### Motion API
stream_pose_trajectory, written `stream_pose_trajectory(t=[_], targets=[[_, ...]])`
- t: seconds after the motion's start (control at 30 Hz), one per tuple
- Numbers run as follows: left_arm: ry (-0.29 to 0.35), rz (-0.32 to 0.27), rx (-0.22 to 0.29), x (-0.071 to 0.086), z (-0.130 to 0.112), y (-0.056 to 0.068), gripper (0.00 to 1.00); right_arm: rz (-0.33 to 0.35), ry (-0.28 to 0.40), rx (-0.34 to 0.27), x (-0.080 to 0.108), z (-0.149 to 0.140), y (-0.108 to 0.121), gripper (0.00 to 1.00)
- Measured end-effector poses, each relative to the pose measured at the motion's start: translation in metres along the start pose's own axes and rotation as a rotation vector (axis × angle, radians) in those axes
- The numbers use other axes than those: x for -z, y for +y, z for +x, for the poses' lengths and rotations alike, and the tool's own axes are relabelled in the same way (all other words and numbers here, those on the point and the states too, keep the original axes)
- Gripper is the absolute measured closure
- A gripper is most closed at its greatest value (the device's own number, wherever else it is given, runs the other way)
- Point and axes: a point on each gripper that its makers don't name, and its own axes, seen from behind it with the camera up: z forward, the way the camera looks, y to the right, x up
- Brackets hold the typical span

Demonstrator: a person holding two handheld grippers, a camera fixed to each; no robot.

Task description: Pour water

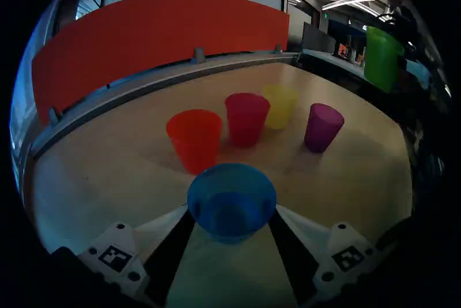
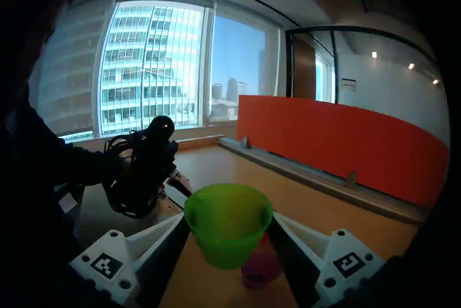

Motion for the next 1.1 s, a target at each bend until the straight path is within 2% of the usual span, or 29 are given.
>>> stream_pose_trajectory(t=[0.2, 0.37, 0.8, 1.1], targets=[[0.049, 0.011, -0.024, 0.011, 0.018, 0.001, 0.17, 0.001, 0.004, -0.003, -0.001, 0.0, 0.0, 0.09], [0.111, 0.006, -0.024, 0.025, 0.04, 0.005, 0.16, -0.001, 0.005, -0.002, -0.002, 0.001, 0.0, 0.09], [0.308, 0.042, -0.043, 0.08, 0.11, 0.001, 0.16, -0.009, 0.015, -0.002, -0.003, 0.009, 0.0, 0.09], [0.403, 0.051, -0.052, 0.112, 0.144, 0.003, 0.17, -0.012, 0.012, -0.002, -0.005, 0.008, 0.002, 0.09]])
